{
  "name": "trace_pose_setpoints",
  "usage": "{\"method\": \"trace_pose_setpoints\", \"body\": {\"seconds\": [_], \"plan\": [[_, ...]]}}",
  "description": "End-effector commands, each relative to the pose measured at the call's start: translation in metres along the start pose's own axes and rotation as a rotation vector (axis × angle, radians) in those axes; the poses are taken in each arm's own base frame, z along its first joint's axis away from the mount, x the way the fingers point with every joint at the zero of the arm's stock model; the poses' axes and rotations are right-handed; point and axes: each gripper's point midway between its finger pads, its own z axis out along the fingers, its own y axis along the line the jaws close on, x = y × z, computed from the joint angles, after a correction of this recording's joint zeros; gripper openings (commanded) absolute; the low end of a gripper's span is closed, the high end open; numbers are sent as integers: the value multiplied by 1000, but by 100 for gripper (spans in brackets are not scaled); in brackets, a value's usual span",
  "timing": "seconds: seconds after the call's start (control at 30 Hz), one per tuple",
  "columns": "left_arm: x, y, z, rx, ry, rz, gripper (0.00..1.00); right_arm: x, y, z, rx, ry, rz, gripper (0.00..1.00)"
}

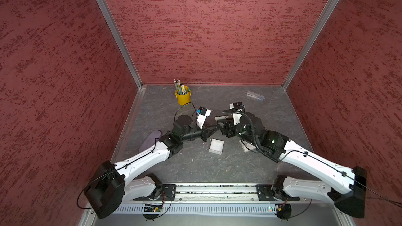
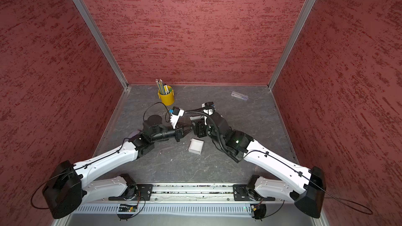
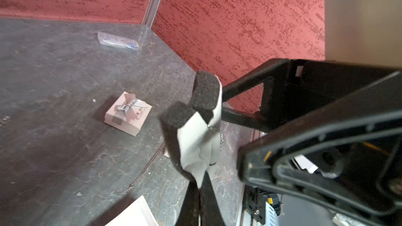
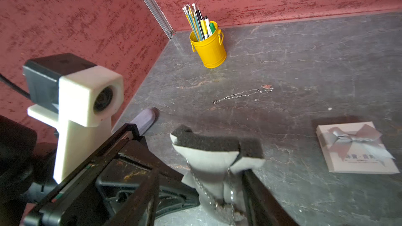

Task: Take the necklace out of the lift-off lid jewelry box
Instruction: Take out the inner lining from the jewelry box, then pick up the necklace from the inner lining.

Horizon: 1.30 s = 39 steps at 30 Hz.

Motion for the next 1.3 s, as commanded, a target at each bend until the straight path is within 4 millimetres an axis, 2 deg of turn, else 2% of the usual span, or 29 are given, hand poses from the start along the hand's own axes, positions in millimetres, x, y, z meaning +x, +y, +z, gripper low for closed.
{"method": "trace_pose_setpoints", "body": {"seconds": [0.0,0.17,0.37,0.6,0.87,1.1,1.27], "plan": [[5,11,-6,-111,40,131,0,-11,10,-9,-65,-59,-3,65],[-5,8,-17,-195,25,251,0,-15,3,-24,-68,-127,-6,67],[-20,2,-30,-274,-23,353,0,-8,-8,-31,-69,-165,-3,69],[-40,-5,-43,-355,-103,400,0,15,-4,-22,-154,-146,-11,72],[-51,-8,-49,-374,-158,339,0,18,6,-17,-231,-168,-22,75],[-59,-13,-52,-363,-197,318,0,23,6,2,-221,-169,-71,77],[-64,-17,-57,-356,-221,313,0,14,12,12,-211,-184,-119,75]]}}
